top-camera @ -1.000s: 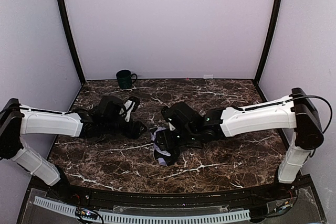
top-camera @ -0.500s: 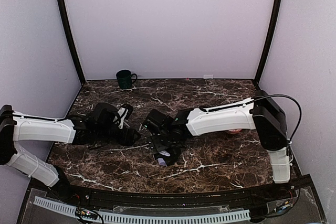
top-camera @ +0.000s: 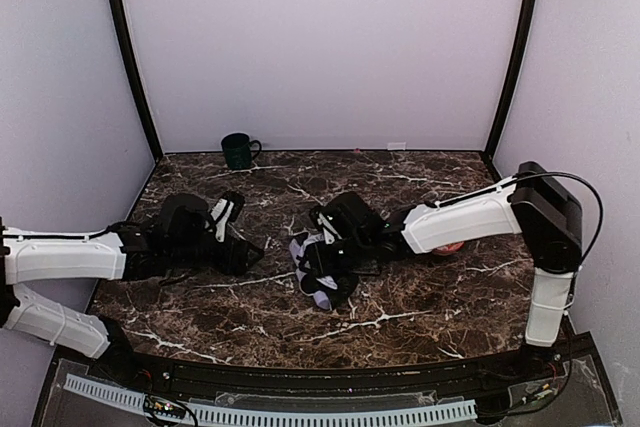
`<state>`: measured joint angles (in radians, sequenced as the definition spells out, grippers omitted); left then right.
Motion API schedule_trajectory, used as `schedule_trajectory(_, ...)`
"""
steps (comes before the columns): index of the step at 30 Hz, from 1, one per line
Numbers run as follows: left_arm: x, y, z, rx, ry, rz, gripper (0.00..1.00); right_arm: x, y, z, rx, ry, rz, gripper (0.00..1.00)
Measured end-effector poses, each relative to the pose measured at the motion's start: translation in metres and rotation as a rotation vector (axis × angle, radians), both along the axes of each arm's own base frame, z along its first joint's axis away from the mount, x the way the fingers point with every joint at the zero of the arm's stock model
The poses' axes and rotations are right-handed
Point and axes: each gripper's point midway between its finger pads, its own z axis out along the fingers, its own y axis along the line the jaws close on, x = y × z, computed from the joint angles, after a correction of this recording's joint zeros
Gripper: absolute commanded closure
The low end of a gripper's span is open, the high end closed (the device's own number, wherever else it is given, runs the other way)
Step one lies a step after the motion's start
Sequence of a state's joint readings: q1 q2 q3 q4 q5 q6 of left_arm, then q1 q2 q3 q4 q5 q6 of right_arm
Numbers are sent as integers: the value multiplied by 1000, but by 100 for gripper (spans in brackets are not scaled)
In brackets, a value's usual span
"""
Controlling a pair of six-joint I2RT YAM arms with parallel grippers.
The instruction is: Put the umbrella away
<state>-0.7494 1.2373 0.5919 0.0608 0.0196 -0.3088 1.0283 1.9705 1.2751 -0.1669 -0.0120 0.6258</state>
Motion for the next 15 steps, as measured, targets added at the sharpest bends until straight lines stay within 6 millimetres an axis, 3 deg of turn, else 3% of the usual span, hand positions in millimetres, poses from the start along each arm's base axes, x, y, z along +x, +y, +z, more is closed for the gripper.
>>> schedule_trajectory(4,-10,-2,42,-116,-114,-46,22,-10,4,44,295,-43,59,56)
schedule_trajectory(8,-33,-12,80,-268,-215,-157,1,-18,21,122,644,-172,153,57)
schedule_trajectory(12,-57,-31,100,-381,-241,-277,1,-23,31,198,942,-298,219,58)
schedule_trajectory(15,-71,-45,112,-430,-262,-343,1,-28,28,232,1104,-365,250,60)
